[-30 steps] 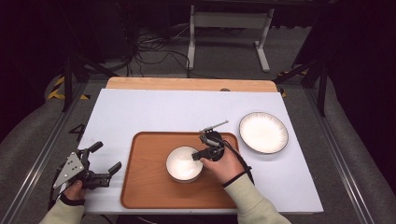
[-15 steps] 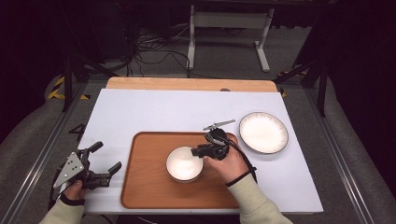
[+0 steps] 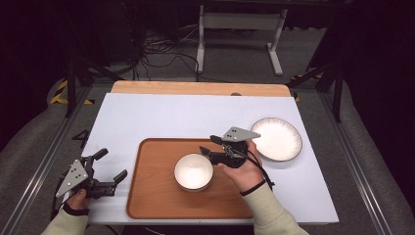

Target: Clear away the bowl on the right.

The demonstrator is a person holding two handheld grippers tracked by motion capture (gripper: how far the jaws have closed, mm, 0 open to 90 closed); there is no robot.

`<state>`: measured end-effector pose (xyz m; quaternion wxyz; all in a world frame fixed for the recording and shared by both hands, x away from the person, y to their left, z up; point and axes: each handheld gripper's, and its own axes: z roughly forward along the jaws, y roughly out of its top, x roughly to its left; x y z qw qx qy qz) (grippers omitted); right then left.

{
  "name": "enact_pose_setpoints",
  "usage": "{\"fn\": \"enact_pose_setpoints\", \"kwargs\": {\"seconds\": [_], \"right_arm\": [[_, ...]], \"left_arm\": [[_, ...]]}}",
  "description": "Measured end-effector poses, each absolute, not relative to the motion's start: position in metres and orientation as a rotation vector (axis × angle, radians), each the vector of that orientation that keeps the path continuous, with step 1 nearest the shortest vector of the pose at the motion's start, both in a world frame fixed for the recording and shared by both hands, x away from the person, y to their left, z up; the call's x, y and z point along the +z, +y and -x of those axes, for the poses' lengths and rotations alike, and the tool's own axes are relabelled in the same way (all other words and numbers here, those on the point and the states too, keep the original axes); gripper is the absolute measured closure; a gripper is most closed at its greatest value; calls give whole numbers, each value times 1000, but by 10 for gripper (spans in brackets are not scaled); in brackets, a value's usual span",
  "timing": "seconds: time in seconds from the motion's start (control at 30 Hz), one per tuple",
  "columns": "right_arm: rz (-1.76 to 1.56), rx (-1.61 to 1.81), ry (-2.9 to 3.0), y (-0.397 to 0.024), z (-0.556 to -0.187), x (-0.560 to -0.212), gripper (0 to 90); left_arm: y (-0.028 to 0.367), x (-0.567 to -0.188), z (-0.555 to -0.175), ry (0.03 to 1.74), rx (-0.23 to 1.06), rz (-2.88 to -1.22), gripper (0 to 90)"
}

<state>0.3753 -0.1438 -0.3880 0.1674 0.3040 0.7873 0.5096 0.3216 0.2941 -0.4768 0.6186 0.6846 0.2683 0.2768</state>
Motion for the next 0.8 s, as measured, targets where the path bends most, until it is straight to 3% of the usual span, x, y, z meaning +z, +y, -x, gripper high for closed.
{"fn": "enact_pose_setpoints", "kwargs": {"seconds": [0.2, 0.37, 0.53, 0.8], "right_arm": [[-792, 1487, 2177, -149, -373, -384, 332], [-673, 1559, 2154, -152, -372, -383, 192], [-643, 1648, 2138, -155, -369, -382, 111], [-609, 1747, 2078, -163, -364, -376, 64]], "left_arm": [[294, -477, -322, 619, 636, -1573, 3], [294, -477, -322, 619, 636, -1573, 3], [294, -477, -322, 619, 635, -1573, 2], [294, -477, -322, 620, 635, -1573, 3]]}}
